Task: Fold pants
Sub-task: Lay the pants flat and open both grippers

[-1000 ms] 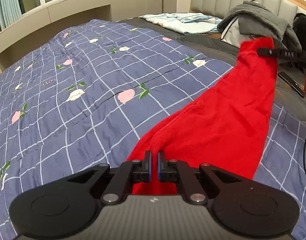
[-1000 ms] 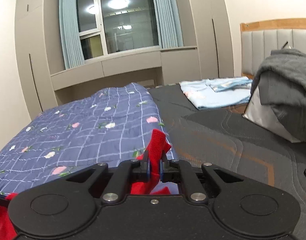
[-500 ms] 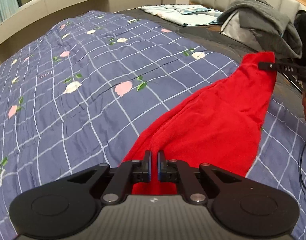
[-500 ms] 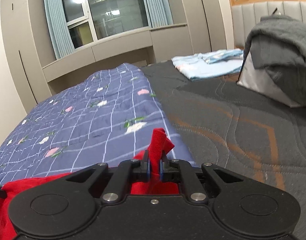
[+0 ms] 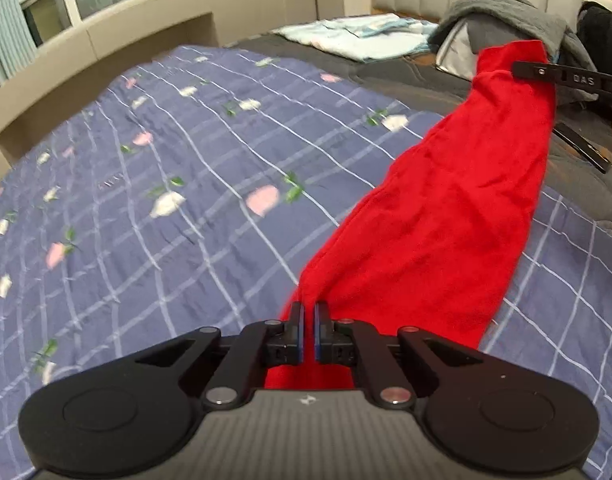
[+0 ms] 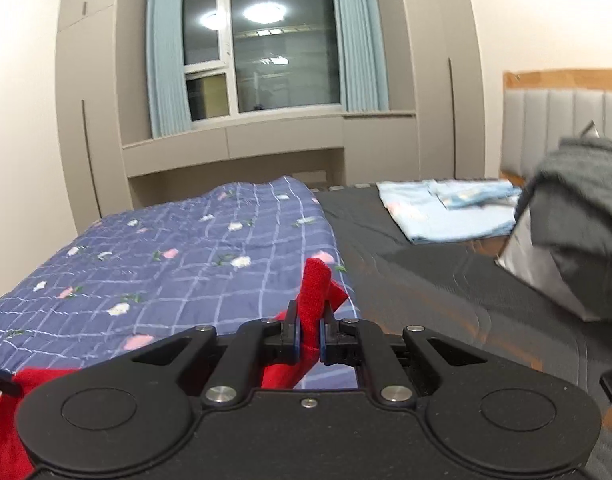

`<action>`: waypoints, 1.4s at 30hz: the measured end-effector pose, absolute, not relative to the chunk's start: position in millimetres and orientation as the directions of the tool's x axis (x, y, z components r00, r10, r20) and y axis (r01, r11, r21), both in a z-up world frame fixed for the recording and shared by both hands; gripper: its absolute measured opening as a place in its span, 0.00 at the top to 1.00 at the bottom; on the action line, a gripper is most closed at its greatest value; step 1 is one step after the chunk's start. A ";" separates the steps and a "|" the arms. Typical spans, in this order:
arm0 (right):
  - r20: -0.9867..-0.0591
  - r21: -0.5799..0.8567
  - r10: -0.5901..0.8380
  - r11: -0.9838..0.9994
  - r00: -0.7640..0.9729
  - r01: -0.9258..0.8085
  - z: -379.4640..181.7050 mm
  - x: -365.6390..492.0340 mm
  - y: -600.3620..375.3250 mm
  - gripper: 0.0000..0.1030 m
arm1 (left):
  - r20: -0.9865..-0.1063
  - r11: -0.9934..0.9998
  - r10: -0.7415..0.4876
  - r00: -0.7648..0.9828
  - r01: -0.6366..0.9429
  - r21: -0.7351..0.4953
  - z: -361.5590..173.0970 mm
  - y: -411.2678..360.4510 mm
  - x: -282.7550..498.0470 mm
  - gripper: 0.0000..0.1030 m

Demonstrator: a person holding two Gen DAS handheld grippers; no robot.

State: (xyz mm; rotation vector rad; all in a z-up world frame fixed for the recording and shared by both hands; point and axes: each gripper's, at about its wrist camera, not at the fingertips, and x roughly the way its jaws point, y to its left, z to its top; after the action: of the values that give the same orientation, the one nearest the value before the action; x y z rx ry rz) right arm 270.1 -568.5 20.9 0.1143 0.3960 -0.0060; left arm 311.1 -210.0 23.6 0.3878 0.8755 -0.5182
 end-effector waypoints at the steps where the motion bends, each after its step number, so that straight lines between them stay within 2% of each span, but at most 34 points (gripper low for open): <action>1: -0.378 0.114 0.019 0.993 0.926 0.026 24.1 270.1 -567.1 0.92 | -0.801 0.816 -0.261 0.539 0.566 0.115 26.2 -208.1 313.3 0.96; 5: -0.389 0.141 0.019 0.989 0.921 0.039 18.0 275.0 -565.6 0.92 | -0.812 0.826 -0.229 0.536 0.549 0.129 21.6 -209.4 327.6 0.96; 11: -0.574 0.193 -0.029 0.967 0.818 0.169 -42.2 291.2 -583.9 0.92 | -0.870 0.818 -0.180 0.460 0.561 0.127 -22.1 -225.6 348.5 0.96; 14: -0.611 0.228 -0.039 0.948 0.791 0.223 -64.5 289.3 -596.8 0.92 | -0.881 0.814 -0.164 0.445 0.566 0.134 -35.9 -228.2 354.7 0.95; 16: -0.612 0.245 -0.039 0.940 0.790 0.237 -71.0 287.1 -600.6 0.91 | -0.882 0.816 -0.159 0.444 0.561 0.135 -40.0 -227.5 355.8 0.85; 17: -0.610 0.248 -0.038 0.939 0.791 0.236 -72.2 286.9 -602.5 0.89 | -0.877 0.820 -0.158 0.454 0.556 0.140 -39.6 -226.8 354.2 0.85; 18: -0.608 0.246 -0.038 0.940 0.793 0.234 -73.4 286.9 -603.0 0.83 | -0.872 0.821 -0.160 0.462 0.553 0.142 -39.3 -226.4 352.8 0.71; 19: -0.612 0.240 -0.041 0.942 0.790 0.235 -74.3 287.4 -603.4 0.79 | -0.865 0.823 -0.165 0.473 0.550 0.144 -37.7 -225.0 349.2 0.46; 21: -0.621 0.243 -0.042 0.939 0.783 0.243 -77.1 285.3 -605.0 0.64 | -0.844 0.827 -0.161 0.512 0.536 0.167 -33.6 -221.7 339.5 0.24; 22: -0.616 0.256 -0.037 0.935 0.787 0.244 -76.4 282.9 -606.0 0.59 | -0.836 0.826 -0.166 0.523 0.537 0.173 -32.8 -220.4 335.6 0.21; 24: -0.598 0.282 -0.031 0.927 0.801 0.246 -75.1 272.0 -604.4 0.37 | -0.834 0.828 -0.177 0.523 0.537 0.161 -29.3 -216.6 326.2 0.17; 26: -0.580 0.305 -0.021 0.921 0.815 0.241 -73.6 259.1 -600.0 0.30 | -0.825 0.850 -0.176 0.537 0.505 0.147 -24.3 -210.2 314.2 0.10; 28: -0.573 0.324 -0.003 0.918 0.820 0.230 -72.8 246.2 -596.3 0.29 | -0.810 0.874 -0.172 0.561 0.467 0.138 -18.0 -201.3 296.5 0.05; 32: -0.603 0.390 0.104 0.903 0.791 0.179 -81.2 234.3 -588.4 0.25 | -0.783 0.910 -0.164 0.600 0.399 0.115 -9.5 -178.3 255.1 0.03; 35: -0.643 0.446 0.166 0.875 0.748 0.189 -96.4 244.4 -587.4 0.18 | -0.788 0.948 -0.139 0.600 0.311 0.069 -4.9 -153.2 227.5 0.03; 39: -0.581 0.515 0.170 0.834 0.796 0.198 -104.1 258.5 -588.1 0.08 | -0.812 0.982 -0.110 0.573 0.188 0.000 -2.0 -117.3 209.2 0.03; 41: -0.551 0.545 0.158 0.811 0.820 0.210 -107.4 265.7 -592.5 0.12 | -0.822 0.988 -0.097 0.561 0.155 -0.011 -0.6 -102.8 202.8 0.03; 42: -0.543 0.558 0.147 0.799 0.827 0.224 -108.7 269.3 -595.7 0.25 | -0.823 0.990 -0.084 0.562 0.140 -0.006 1.3 -96.1 198.6 0.03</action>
State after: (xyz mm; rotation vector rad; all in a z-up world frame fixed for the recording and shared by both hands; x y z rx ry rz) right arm 269.3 -595.7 -108.7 0.6548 0.6072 -0.0442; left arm 198.6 -96.1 1.3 0.0624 0.9646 -0.1323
